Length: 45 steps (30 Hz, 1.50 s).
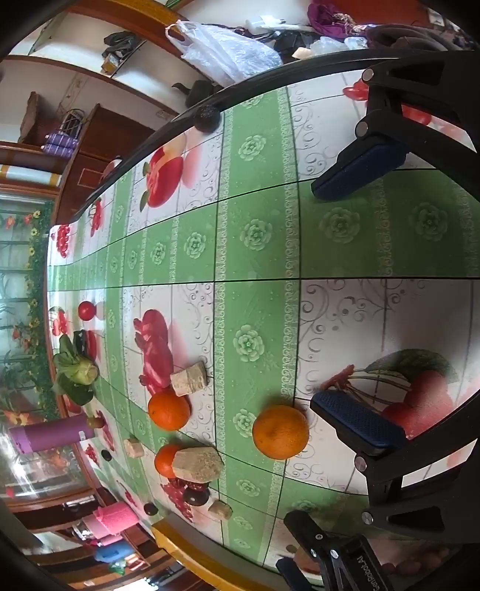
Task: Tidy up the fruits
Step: 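Move both tools toward the fruits on the table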
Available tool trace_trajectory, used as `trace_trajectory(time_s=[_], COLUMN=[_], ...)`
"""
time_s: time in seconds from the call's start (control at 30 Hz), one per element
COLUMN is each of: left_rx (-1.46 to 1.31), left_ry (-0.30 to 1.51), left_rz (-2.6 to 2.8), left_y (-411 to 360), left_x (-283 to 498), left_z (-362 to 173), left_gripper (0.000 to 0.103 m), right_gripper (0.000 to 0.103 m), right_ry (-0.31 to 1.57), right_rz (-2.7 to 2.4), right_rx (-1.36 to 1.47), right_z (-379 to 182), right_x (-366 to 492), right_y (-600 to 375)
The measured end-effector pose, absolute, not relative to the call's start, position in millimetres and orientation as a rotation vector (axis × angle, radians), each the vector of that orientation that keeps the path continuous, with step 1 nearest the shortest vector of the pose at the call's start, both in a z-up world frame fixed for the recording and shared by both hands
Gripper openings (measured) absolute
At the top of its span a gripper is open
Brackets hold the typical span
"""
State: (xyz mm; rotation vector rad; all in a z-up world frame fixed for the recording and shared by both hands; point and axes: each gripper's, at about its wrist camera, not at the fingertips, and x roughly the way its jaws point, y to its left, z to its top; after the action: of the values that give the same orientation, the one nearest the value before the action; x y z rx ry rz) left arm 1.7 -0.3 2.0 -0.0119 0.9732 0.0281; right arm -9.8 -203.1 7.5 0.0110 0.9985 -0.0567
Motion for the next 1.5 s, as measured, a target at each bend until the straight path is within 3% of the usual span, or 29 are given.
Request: trace_trajectory(time_s=[0.33,0.67,1.5], left_rx=[-0.052,-0.089,-0.119], left_ry=[0.872,0.824,0.846], left_rz=[-0.031,-0.014,-0.073], left_y=[21,41,45], left_x=[-36,-50,-40], left_z=[49,73,71], left_gripper=[0.103,0.103,0.103], right_gripper=[0.103,0.103,0.103], right_ry=[0.88,0.889,0.908], right_rz=[0.029,0.08,0.001], right_rx=[-0.006,-0.013,-0.07], right_z=[55,79,93], right_x=[-42,-57,-71], right_y=[-176,-160,-155])
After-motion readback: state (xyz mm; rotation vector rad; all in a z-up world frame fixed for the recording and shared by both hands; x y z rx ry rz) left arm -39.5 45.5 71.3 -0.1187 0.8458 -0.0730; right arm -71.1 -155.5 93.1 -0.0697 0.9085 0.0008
